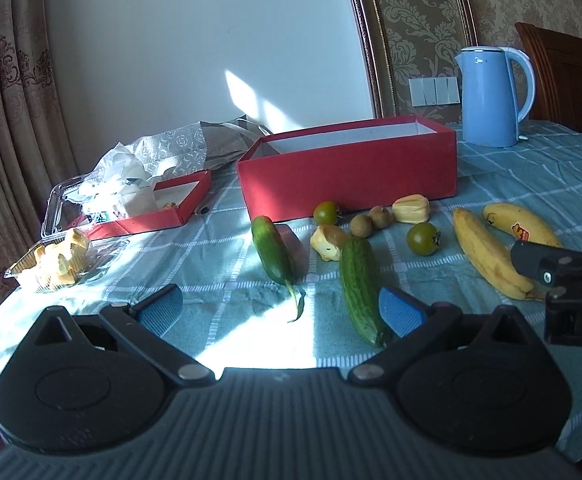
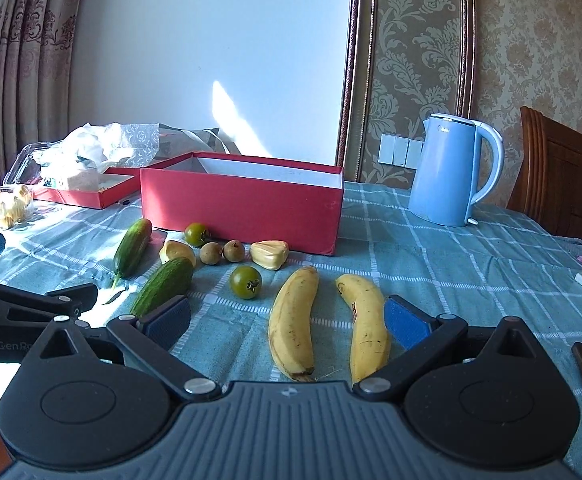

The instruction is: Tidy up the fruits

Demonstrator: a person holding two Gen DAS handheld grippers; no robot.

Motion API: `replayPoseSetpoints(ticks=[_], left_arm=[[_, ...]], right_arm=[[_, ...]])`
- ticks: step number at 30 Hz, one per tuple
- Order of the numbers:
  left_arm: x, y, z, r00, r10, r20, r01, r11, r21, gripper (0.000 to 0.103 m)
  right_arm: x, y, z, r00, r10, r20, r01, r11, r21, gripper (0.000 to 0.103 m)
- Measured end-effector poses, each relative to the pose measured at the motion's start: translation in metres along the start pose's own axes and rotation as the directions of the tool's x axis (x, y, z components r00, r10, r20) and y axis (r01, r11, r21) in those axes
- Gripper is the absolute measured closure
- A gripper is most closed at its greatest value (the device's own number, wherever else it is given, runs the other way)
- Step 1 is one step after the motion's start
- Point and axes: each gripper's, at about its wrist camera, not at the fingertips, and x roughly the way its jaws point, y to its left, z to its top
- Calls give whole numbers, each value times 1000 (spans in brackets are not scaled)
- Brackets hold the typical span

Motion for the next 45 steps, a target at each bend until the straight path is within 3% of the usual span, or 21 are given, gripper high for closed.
replayPoseSetpoints(ticks=[32,38,41,45], left_arm=[[3,10,0,1000,-18,-9,17,999,-33,0],[17,39,0,997,-46,-66,34,985,-171,0],[20,64,3,987,-117,-108,86,962,-258,0],[17,68,7,986,-113,-124,83,972,-222,0]], right_arm=[[-3,2,-1,999,-41,1,41,999,-33,0],[-2,4,-1,999,-37,1,37,999,-36,0],[-1,7,-1,999,-35,0,34,999,-38,0],[-3,10,-1,1000,-29,10,29,999,-32,0]])
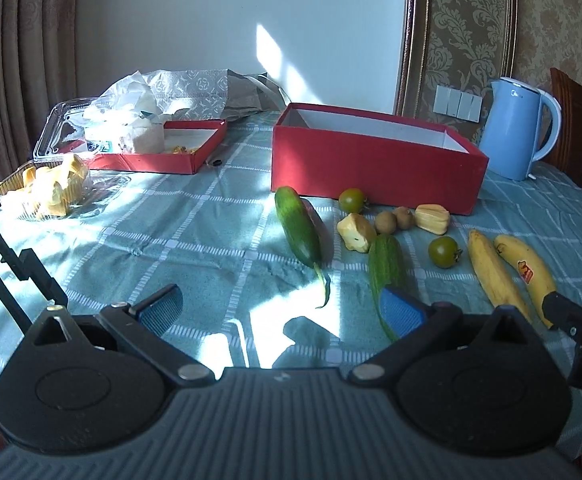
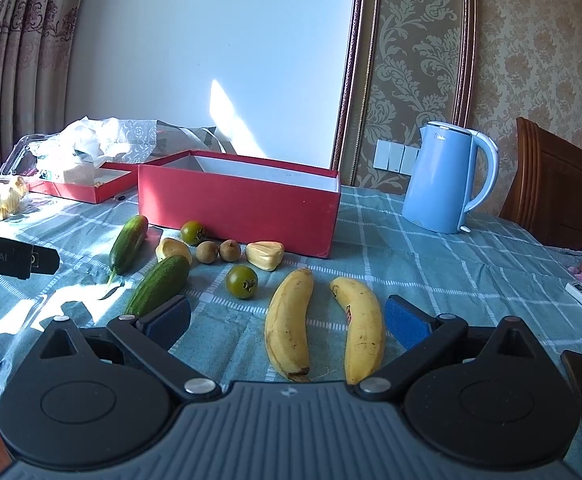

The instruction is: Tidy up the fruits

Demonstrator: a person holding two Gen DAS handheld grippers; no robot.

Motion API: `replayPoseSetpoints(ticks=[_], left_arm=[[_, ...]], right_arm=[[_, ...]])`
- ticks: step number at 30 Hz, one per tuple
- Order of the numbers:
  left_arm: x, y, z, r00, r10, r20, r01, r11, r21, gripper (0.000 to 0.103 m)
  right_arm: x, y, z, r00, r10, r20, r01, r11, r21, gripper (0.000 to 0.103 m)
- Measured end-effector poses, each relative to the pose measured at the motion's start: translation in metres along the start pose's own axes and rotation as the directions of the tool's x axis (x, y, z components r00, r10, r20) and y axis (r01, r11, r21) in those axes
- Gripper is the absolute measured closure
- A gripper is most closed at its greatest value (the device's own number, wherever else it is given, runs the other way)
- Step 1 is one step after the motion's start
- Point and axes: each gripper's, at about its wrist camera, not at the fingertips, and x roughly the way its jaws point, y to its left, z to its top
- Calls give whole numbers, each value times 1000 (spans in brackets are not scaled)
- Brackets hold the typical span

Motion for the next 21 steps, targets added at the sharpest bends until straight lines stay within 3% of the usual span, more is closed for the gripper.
replayPoseSetpoints(ticks=[6,10,14,16,21], left_arm=[[-5,14,-6,999,21,28,-21,1000,5,0],[-5,18,-7,991,-132,-12,132,991,7,0],[-2,20,-9,954,-294,-66,290,955,-60,0],[-1,20,-8,938,-337,-79,332,940,-74,0],[-1,17,-13,927,-362,-97,359,932,-42,0]], right_arm=[[-7,3,1,1000,-18,14,18,1000,-11,0],[-11,7,0,1000,-18,18,19,1000,-23,0],[-12,8,-1,1000,-28,11,28,999,-24,0],[-14,7,-1,999,-35,14,35,999,-28,0],[-20,3,2,998,-44,34,45,999,-19,0]])
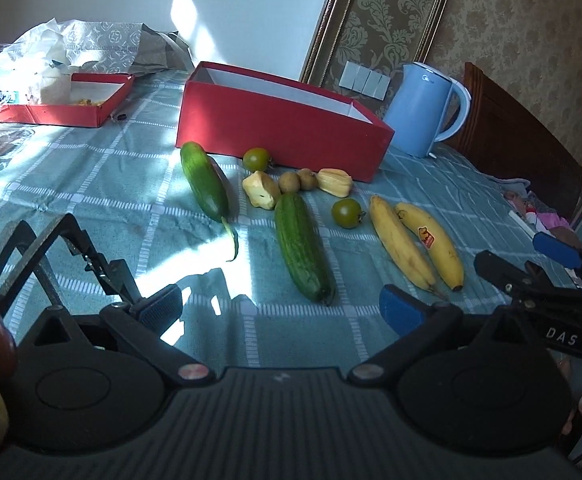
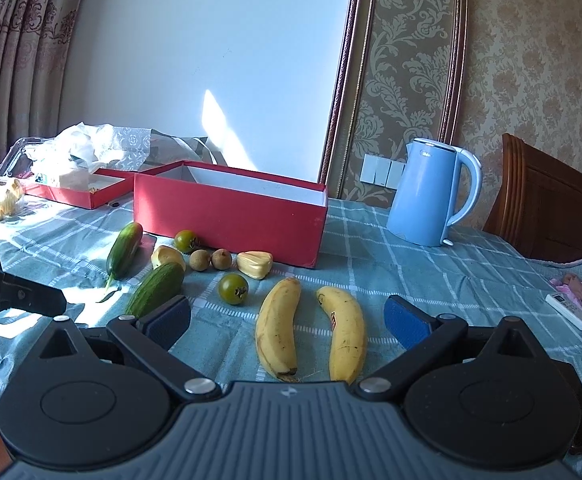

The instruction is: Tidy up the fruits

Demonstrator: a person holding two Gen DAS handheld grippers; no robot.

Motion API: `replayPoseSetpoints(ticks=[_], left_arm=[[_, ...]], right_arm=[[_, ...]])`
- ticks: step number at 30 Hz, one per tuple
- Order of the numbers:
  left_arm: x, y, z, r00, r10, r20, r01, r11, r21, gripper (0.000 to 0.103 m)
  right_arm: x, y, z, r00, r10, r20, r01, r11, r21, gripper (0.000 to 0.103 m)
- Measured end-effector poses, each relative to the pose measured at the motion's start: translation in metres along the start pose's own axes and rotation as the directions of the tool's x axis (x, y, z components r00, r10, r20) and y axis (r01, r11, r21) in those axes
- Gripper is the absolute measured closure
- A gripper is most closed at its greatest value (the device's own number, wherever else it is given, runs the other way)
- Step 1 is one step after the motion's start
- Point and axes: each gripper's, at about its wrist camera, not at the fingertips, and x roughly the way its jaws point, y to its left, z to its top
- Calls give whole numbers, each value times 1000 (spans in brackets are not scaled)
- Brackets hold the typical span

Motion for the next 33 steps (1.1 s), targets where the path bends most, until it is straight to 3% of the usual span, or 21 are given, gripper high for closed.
replayPoseSetpoints(ticks=[3,12,16,19,28,33], left_arm=[[0,-5,-2,1000,11,7,-11,999,38,0],[-8,-11,13,999,0,46,-2,1000,31,0],[-8,-18,12,998,34,56,-39,995,93,0],[-6,-27,9,998,22,67,-29,993,115,0],[-1,-35,8,995,60,81,-71,986,149,0],[-4,-34,7,985,119,121,-139,975,172,0]], right_arm=[[-1,-1,1,1000,-2,4,1,1000,7,0],[-6,1,1,999,45,13,-45,999,-4,0],[-7,-5,2,998,58,20,-58,998,4,0],[-7,-10,1,998,54,21,-55,998,25,0],[-8,-13,1,998,57,28,-57,998,21,0],[-8,-15,1,998,55,29,-56,998,23,0]])
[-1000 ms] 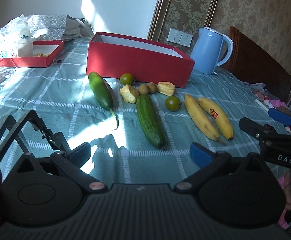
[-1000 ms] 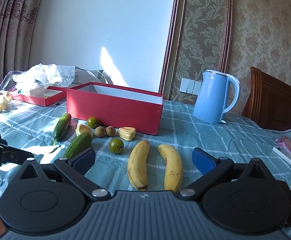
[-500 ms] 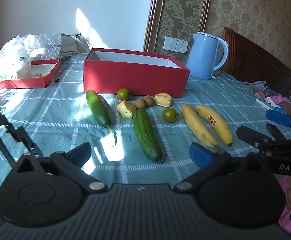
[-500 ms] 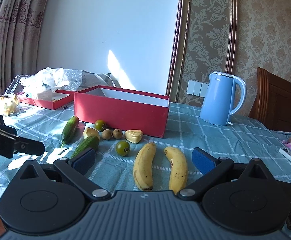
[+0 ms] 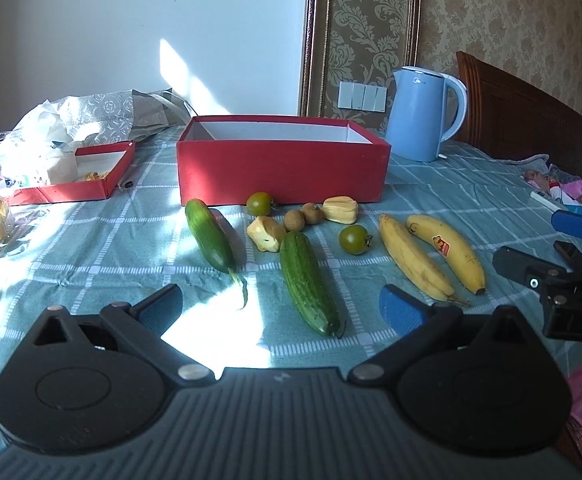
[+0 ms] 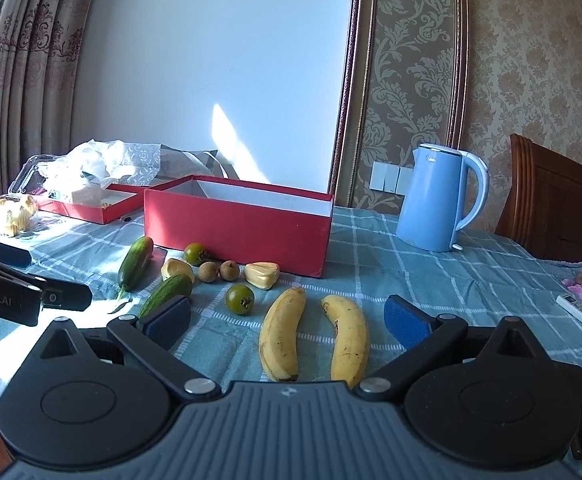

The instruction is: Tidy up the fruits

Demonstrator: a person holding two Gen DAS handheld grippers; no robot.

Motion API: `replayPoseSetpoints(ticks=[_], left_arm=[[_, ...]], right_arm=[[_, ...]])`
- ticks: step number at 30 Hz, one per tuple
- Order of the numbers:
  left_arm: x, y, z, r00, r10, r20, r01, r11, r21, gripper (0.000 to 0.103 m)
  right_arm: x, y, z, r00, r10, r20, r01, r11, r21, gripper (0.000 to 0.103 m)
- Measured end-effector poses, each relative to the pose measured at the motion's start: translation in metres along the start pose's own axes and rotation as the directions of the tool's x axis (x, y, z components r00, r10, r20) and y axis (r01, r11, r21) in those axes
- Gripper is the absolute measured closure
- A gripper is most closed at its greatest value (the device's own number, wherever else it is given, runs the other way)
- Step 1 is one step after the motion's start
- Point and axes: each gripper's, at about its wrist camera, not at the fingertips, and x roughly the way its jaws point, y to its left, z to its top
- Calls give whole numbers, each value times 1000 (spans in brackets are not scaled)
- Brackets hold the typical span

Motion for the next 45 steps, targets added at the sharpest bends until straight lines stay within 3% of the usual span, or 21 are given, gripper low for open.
replayPoseSetpoints(ticks=[6,12,16,25,31,45], left_arm=[[0,1,0,1000,-13,-4,13,1000,1,0],[5,2,0,996,-88,-25,87,996,-28,0],[7,4,0,996,-83,-29,82,996,-40,0],[5,-4,-2,1000,26,5,-26,999,46,0],[9,-4,-5,1000,-4,-3,4,999,46,0],[8,-5,-4,1000,-1,-2,1,999,46,0]], right_arm=[[2,-6,1,1000,19,3,-19,1000,2,0],[2,-13,1,1000,26,2,-26,1000,6,0],[2,-15,1,1000,25,3,-25,1000,7,0],[3,-15,0,999,38,2,-38,999,9,0],[3,-14,0,999,39,3,-39,999,1,0],[3,-15,-1,999,40,5,-40,999,3,0]])
